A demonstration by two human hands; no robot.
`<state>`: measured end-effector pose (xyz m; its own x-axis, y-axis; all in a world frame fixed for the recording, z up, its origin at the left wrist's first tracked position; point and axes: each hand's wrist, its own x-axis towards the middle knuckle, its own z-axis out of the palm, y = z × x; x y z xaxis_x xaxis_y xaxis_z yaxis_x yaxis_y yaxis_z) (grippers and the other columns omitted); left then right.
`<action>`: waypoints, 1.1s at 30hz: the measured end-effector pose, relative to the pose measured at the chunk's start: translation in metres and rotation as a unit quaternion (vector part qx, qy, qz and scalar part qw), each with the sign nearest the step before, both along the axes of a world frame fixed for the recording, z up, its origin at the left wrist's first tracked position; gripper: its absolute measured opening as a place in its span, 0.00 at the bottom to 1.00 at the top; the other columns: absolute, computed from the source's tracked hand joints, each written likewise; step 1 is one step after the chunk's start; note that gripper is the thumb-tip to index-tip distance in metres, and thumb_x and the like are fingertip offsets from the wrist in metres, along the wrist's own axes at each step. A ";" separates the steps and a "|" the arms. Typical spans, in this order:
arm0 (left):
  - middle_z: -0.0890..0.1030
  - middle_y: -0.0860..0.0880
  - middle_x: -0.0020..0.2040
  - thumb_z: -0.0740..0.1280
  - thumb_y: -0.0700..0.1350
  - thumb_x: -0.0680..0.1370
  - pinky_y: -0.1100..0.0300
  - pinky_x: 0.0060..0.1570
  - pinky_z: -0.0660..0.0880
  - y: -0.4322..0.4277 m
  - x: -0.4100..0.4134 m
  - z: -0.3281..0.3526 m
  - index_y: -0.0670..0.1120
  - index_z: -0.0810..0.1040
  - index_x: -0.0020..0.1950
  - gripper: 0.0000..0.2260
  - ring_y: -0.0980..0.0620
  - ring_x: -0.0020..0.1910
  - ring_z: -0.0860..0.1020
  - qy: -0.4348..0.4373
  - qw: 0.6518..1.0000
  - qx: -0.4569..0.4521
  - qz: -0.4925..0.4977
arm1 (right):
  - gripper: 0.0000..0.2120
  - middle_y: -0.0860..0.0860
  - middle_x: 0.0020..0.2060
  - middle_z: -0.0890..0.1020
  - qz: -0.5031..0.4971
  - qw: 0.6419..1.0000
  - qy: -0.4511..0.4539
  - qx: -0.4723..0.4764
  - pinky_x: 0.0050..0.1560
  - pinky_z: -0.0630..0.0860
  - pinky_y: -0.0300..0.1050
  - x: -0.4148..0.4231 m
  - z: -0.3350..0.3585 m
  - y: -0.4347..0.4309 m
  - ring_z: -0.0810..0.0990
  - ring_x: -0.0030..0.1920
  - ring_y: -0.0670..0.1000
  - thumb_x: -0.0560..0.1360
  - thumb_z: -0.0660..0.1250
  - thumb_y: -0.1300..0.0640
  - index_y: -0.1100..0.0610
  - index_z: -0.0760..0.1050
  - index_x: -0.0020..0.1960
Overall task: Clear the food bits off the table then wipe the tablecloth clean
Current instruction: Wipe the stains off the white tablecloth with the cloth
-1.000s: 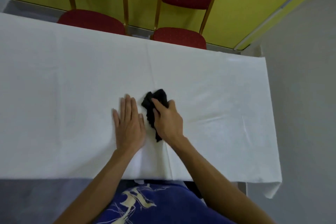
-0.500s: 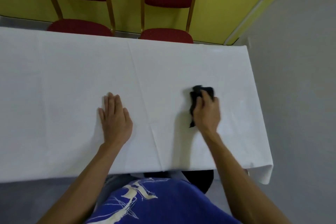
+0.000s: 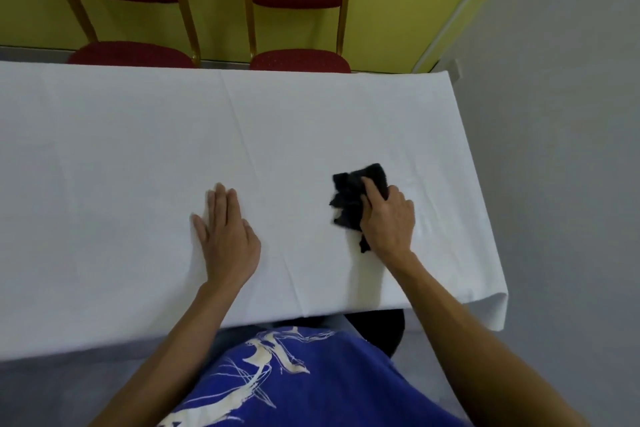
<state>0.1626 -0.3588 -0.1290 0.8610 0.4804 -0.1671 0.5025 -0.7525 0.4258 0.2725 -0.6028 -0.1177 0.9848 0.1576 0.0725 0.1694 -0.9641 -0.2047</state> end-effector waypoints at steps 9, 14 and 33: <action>0.46 0.43 0.82 0.53 0.41 0.83 0.46 0.77 0.36 -0.054 0.055 0.012 0.39 0.48 0.80 0.28 0.47 0.81 0.42 -0.027 0.998 -0.051 -0.003 | 0.14 0.55 0.43 0.79 0.011 0.992 0.004 0.125 0.39 0.70 0.47 -0.010 0.020 0.072 0.75 0.40 0.56 0.78 0.62 0.56 0.52 0.76 0.62; 0.47 0.45 0.82 0.43 0.52 0.83 0.45 0.79 0.43 -0.047 0.048 -0.012 0.41 0.49 0.81 0.27 0.49 0.81 0.44 -0.001 0.997 0.041 -0.066 | 0.15 0.53 0.40 0.77 0.069 0.991 0.032 0.113 0.41 0.70 0.49 -0.030 0.008 0.077 0.73 0.39 0.55 0.79 0.61 0.55 0.50 0.74 0.65; 0.48 0.41 0.81 0.54 0.49 0.83 0.40 0.77 0.41 -0.064 0.082 -0.009 0.40 0.52 0.80 0.28 0.44 0.81 0.44 0.002 0.998 0.061 0.011 | 0.14 0.48 0.41 0.77 0.051 0.986 0.019 0.157 0.42 0.62 0.45 0.022 0.012 0.086 0.73 0.40 0.51 0.80 0.56 0.52 0.47 0.74 0.63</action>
